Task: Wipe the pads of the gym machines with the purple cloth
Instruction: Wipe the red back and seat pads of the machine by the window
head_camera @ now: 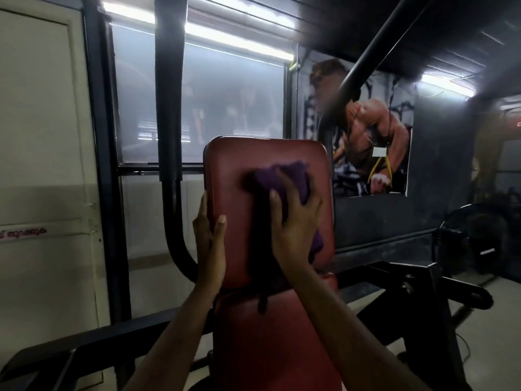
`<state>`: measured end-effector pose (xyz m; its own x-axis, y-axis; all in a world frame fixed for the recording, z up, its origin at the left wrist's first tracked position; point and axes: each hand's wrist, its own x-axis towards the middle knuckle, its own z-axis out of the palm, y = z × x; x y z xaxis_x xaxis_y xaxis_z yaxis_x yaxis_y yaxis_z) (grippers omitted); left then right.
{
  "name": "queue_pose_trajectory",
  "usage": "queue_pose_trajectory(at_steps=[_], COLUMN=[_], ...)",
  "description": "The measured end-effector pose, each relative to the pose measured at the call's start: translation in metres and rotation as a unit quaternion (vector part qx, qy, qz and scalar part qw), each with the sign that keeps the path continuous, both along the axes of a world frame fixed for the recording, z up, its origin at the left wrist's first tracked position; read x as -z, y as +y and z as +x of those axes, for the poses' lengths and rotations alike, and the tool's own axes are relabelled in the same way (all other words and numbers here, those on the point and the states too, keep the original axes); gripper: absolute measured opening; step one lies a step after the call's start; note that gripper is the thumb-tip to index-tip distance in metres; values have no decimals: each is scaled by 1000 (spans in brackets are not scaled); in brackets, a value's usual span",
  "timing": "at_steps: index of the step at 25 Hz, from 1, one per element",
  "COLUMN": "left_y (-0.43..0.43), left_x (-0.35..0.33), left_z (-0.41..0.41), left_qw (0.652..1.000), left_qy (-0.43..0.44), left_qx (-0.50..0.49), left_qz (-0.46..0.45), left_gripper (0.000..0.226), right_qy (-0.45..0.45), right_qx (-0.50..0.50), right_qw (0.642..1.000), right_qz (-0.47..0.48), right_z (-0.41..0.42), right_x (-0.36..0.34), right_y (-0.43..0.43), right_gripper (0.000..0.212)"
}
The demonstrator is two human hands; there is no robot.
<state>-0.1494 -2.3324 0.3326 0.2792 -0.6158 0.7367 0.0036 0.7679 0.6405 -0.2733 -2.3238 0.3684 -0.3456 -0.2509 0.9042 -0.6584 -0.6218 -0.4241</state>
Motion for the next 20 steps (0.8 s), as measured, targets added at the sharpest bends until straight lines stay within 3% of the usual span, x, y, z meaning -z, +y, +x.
queue_pose_trajectory(at_steps=[1,3,6,9,15,20], left_y=[-2,-5,-9,-13,-11,-6], left_x=[1,5,6,6,10,11], left_z=[-4,-8,-7,-6,-11,-16], left_qw=[1000,999,997,991,986,983], left_qy=[6,17,-8,-39,-43,-42], left_qx=[-9,-26,-76,-122,-157,-176], left_qz=[-11,-24,-32,-23,-38,-17], left_gripper=[63,66,79,73,91,86], right_qy=[-26,12,131,120,-45,-192], right_qx=[11,22,72,87,152,163], right_qw=[1000,999,989,989,984,950], right_qz=[3,29,16,-2,82,184], right_z=[7,27,47,36,-24,-45], right_x=[-29,-57,-36,-33,-10,44], right_y=[-4,-13,-30,-43,-68,-68], right_gripper=[41,44,48,49,51,48])
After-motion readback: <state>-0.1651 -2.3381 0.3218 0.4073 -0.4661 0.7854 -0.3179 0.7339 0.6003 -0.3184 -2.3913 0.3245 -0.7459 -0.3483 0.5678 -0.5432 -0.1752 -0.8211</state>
